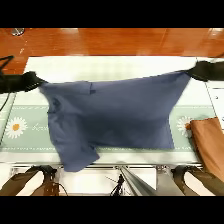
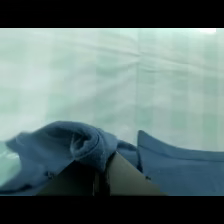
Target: Fold the shirts.
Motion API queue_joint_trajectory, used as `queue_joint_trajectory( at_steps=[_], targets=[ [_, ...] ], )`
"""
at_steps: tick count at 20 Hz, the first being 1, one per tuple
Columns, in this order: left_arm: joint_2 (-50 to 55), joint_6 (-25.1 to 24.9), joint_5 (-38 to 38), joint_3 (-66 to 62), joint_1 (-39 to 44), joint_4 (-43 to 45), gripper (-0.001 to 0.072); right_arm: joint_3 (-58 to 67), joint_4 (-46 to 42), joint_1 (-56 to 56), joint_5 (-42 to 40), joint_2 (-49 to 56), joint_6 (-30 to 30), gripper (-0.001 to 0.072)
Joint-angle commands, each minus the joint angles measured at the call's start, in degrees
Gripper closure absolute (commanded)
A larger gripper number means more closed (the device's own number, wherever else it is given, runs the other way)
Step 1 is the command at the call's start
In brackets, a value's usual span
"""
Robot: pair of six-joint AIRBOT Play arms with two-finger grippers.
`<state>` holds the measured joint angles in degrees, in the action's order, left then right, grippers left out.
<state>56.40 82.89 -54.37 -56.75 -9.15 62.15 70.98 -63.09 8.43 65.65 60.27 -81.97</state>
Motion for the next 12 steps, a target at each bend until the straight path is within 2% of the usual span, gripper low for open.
queue_joint_trajectory(
  at_steps=[1,4,5,6,7,9,12],
  targets=[
    [11.47,-0.33,9.57,-1.40,2.67,-6.45,0.0681,4.72,8.39,-0.02,-9.64,17.22,1.46,0.0691],
    [17.44,-0.31,9.11,-6.45,3.76,-9.55,0.0678,13.05,16.33,-0.02,-8.13,28.63,1.40,0.0687],
    [18.03,-0.24,9.09,-7.41,3.76,-9.70,0.0612,14.78,18.53,0.02,-8.04,30.69,0.72,0.0480],
    [18.16,-0.11,8.94,-8.04,3.63,-9.68,0.0303,15.98,19.65,0.11,-7.52,31.76,0.42,0.0085],
    [18.12,-0.07,7.69,-8.72,3.19,-9.33,0.0012,17.14,19.15,0.46,-6.38,32.02,1.36,0.0083],
    [18.12,-0.15,-0.55,-11.61,0.55,-6.34,0.0001,19.98,15.45,2.40,0.52,31.47,2.84,0.0083],
    [18.12,-0.83,-18.47,-12.74,-5.14,3.48,0.0002,20.83,3.04,7.87,19.10,28.61,3.65,0.0086]
  ],
)
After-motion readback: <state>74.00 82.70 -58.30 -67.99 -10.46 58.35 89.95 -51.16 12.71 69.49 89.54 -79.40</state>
